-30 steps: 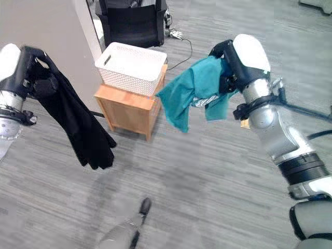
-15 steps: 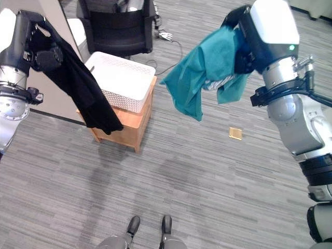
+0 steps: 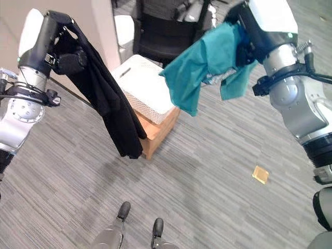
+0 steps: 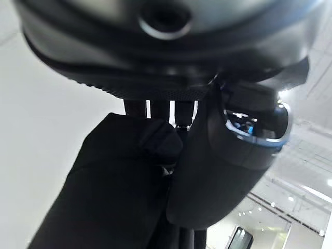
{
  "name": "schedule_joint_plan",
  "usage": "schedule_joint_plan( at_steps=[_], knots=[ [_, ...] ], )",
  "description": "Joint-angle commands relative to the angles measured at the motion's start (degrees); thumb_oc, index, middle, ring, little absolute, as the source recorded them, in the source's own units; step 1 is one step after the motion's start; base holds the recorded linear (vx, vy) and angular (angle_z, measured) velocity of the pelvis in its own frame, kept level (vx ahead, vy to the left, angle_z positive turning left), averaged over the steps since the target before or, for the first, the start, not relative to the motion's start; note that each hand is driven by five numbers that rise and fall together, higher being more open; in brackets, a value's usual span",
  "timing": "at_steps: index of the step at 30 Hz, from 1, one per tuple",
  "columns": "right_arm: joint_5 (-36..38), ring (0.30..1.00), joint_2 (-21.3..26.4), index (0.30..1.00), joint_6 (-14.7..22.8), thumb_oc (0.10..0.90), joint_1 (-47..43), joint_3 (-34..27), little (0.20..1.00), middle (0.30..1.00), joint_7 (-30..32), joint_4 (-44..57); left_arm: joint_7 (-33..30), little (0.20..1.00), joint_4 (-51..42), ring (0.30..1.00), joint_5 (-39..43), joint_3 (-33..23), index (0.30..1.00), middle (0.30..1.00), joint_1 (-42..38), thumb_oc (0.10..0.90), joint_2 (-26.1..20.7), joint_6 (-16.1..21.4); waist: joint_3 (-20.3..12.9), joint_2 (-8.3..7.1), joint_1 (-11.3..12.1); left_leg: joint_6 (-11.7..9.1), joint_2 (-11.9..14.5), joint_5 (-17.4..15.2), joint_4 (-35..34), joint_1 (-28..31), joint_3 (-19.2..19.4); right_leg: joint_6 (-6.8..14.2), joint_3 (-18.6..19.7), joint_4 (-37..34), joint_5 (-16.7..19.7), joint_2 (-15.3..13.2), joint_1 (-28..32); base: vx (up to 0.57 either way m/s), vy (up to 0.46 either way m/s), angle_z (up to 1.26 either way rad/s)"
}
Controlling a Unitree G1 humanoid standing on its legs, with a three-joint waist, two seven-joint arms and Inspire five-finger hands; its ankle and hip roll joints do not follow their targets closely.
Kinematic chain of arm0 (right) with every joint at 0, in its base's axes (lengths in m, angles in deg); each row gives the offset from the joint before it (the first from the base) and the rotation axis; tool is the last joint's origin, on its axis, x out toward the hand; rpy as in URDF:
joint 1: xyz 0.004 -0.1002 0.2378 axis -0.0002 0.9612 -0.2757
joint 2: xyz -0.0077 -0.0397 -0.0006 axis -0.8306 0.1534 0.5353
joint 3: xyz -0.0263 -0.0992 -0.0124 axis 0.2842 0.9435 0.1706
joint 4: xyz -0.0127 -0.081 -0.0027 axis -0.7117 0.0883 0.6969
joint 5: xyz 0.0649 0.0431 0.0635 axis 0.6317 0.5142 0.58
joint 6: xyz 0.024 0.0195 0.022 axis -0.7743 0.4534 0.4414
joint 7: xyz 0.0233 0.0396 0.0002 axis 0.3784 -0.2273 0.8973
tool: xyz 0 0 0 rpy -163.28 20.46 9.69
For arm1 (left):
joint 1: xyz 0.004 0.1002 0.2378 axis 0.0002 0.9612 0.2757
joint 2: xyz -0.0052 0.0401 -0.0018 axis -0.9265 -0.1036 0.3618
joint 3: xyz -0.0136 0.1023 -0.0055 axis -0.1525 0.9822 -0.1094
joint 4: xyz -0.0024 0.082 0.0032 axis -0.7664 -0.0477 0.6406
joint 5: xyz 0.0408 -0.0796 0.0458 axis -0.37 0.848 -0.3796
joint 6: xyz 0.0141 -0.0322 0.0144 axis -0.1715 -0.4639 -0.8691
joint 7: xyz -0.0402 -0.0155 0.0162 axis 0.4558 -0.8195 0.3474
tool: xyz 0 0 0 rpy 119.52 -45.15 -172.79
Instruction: Pick up bed clothes into laundry basket.
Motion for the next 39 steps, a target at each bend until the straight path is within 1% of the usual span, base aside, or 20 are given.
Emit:
schedule_joint_plan(
  at_steps=[1, 2, 4, 5, 6, 9, 10, 12, 13, 19, 22, 23, 27, 31, 35, 39],
  knots=[
    [4.7, 0.3, 2.5, 0.3, 0.1, 0.4, -1.2, -5.5, 0.3, 0.3, 3.0, -2.5, -1.1, 0.3, -6.0, 0.3, 3.8, -8.1, 0.3, 0.3, -0.6, 0.4, -1.1, 6.3, -8.1, -3.97, 2.8, 1.1, -3.2, -2.7, -5.6, 7.6, -1.1, 5.9, 6.4, -0.7, 7.6, -4.6, -5.5, 0.27, -0.025, 0.41],
    [5.4, 0.3, 3.0, 0.3, 0.3, 0.4, 1.1, -7.2, 0.3, 0.3, 2.9, -3.9, -0.4, 0.3, -6.4, 0.3, 4.4, -8.0, 0.3, 0.3, 0.0, 0.4, -0.9, 6.7, -8.1, -4.09, 2.4, 0.2, -3.4, -2.7, -5.6, 7.7, -2.2, 5.8, 6.9, -2.6, 7.2, -2.9, -6.6, 0.33, -0.069, 0.4],
    [6.4, 0.3, 4.8, 0.3, 0.2, 0.4, 3.8, -9.5, 0.3, 0.3, 3.1, -6.8, 0.5, 0.3, -6.3, 0.3, 5.0, -7.2, 0.3, 0.3, -0.2, 0.4, -0.5, 7.1, -7.5, -4.07, 0.7, -0.8, -4.0, -3.0, -5.6, 8.3, -3.7, 6.5, 7.8, -7.8, 8.3, -1.4, -10.3, 0.32, -0.052, 0.44],
    [6.4, 0.3, 4.8, 0.3, 0.4, 0.4, 4.5, -10.1, 0.3, 0.3, 3.1, -6.8, 0.5, 0.3, -6.2, 0.3, 5.0, -6.9, 0.3, 0.3, -0.3, 0.4, -0.5, 7.1, -7.7, -3.95, 0.5, -0.8, -3.8, -3.4, -5.6, 8.3, -4.1, 6.5, 7.3, -8.5, 8.4, -1.3, -9.7, 0.29, -0.147, 0.94],
    [6.8, 0.3, 5.3, 0.3, 0.2, 0.4, 9.2, -14.0, 0.3, 0.3, 3.2, -8.7, 1.3, 0.3, -5.0, 0.3, 4.9, -6.9, 0.3, 0.3, 0.0, 0.4, -0.7, 7.2, -7.4, -3.77, -1.4, -1.5, -3.0, -4.0, -5.6, 8.7, -5.5, 8.0, 7.6, -10.7, 8.8, -1.3, -11.3, 0.24, -0.158, 1.02],
    [7.5, 0.3, 4.5, 0.3, 0.0, 0.4, 12.5, -17.2, 0.3, 0.3, 3.3, -8.2, 1.8, 0.3, -5.1, 0.3, 5.7, -8.0, 0.3, 0.3, 1.1, 0.4, -1.6, 7.2, -7.6, -4.36, -1.9, -1.5, -2.7, -4.3, -5.6, 8.7, -5.3, 7.7, 7.8, -10.8, 9.1, -1.6, -11.4, 0.19, -0.121, 1.08],
    [7.5, 0.3, 3.5, 0.3, -0.1, 0.4, 14.5, -19.4, 0.3, 0.3, 3.2, -8.2, 2.5, 0.3, -5.3, 0.3, 6.2, -9.3, 0.3, 0.3, 3.6, 0.4, -1.9, 7.1, -7.9, -5.03, -1.7, -1.5, -2.8, -4.7, -5.6, 8.7, -5.1, 7.4, 8.2, -10.8, 9.9, -1.9, -10.7, 0.16, -0.101, 1.04],
    [7.3, 0.3, 3.2, 0.3, -0.1, 0.4, 14.7, -19.5, 0.3, 0.3, 3.2, -8.6, 2.6, 0.3, -5.3, 0.3, 6.3, -9.5, 0.3, 0.3, 4.3, 0.4, -2.3, 7.1, -8.1, -5.28, -1.4, -1.5, -2.8, -4.7, -5.6, 8.6, -4.9, 7.3, 8.2, -10.8, 9.9, -2.0, -10.6, 0.16, -0.101, 0.8],
    [7.4, 0.3, 2.5, 0.3, -0.1, 0.4, 14.9, -19.2, 0.3, 0.3, 2.8, -9.3, 2.9, 0.3, -5.1, 0.3, 6.7, -10.4, 0.3, 0.3, 6.0, 0.4, -3.1, 7.2, -8.5, -5.7, -0.7, -1.8, -2.6, -4.7, -5.6, 8.1, -4.7, 7.1, 8.4, -10.8, 10.0, -2.2, -9.9, 0.11, -0.077, 0.59],
    [8.2, 0.3, 2.0, 0.3, 0.0, 0.4, 14.8, -18.3, 0.3, 0.3, 2.5, -10.0, 3.7, 0.3, -5.2, 0.3, 7.9, -11.5, 0.3, 0.3, 9.1, 0.4, -3.2, 7.3, -8.6, -5.84, 0.2, -2.3, -2.2, -4.2, -5.6, 6.5, -5.0, 6.6, 7.9, -10.8, 9.7, -2.0, -8.9, 0.14, -0.089, 0.32],
    [8.6, 0.3, 1.2, 0.3, 0.1, 0.4, 14.3, -18.1, 0.3, 0.3, 3.2, -11.4, 4.0, 0.3, -6.5, 0.3, 8.5, -12.7, 0.3, 0.3, 11.9, 0.4, -2.5, 7.3, -7.7, -5.99, 1.2, -2.9, -2.1, -3.4, -5.6, 4.6, -5.4, 6.1, 6.6, -10.8, 9.0, -1.8, -8.9, 0.07, -0.066, 0.22],
    [8.5, 0.3, 0.9, 0.3, 0.0, 0.4, 14.4, -18.2, 0.3, 0.3, 3.5, -11.3, 4.2, 0.3, -6.9, 0.3, 8.6, -13.3, 0.3, 0.3, 13.1, 0.4, -1.5, 7.2, -7.3, -6.22, 1.6, -3.2, -2.0, -2.9, -5.6, 3.7, -5.5, 5.9, 5.8, -10.8, 8.6, -1.7, -9.0, 0.1, -0.081, 0.77],
    [8.0, 0.3, 0.7, 0.3, -0.2, 0.4, 15.1, -18.6, 0.3, 0.3, 3.8, -10.8, 4.7, 0.3, -7.1, 0.3, 8.7, -13.8, 0.3, 0.3, 14.6, 0.4, -0.2, 7.1, -6.8, -6.75, 1.7, -3.6, -2.4, -2.4, -5.6, 1.8, -6.0, 5.6, 4.1, -10.8, 7.9, -1.6, -9.3, 0.06, -0.062, 0.56],
    [7.8, 0.3, 0.6, 0.3, -0.5, 0.4, 15.6, -18.9, 0.3, 0.3, 4.1, -11.5, 4.9, 0.3, -6.7, 0.3, 9.6, -13.9, 0.3, 0.3, 15.1, 0.4, 0.8, 7.0, -6.2, -7.22, 1.8, -3.9, -2.8, -2.0, -5.6, 0.5, -6.2, 5.4, 3.4, -10.8, 7.5, -1.7, -9.2, 0.03, -0.037, 0.38],
    [8.3, 0.3, -1.3, 0.3, -0.5, 0.4, 16.8, -18.9, 0.3, 0.3, 3.9, -12.8, 5.3, 0.3, -6.5, 0.3, 10.1, -14.1, 0.3, 0.3, 15.6, 0.4, 1.7, 6.9, -5.6, -6.97, 2.2, -4.0, -3.0, -1.8, -5.6, -0.3, -5.9, 5.3, 3.4, -10.8, 7.2, -1.7, -9.2, 0.03, -0.01, 0.15],
    [7.8, 0.3, -1.6, 0.3, -0.7, 0.4, 16.4, -17.4, 0.3, 0.3, 3.4, -14.4, 5.7, 0.3, -6.6, 0.3, 10.7, -13.4, 0.3, 0.3, 15.3, 0.4, 1.6, 7.0, -5.2, -6.46, 2.5, -4.0, -3.2, -1.5, -5.6, -1.2, -5.7, 5.3, 3.5, -10.8, 7.3, -1.8, -9.9, 0.01, 0.004, 0.11]
  ],
)
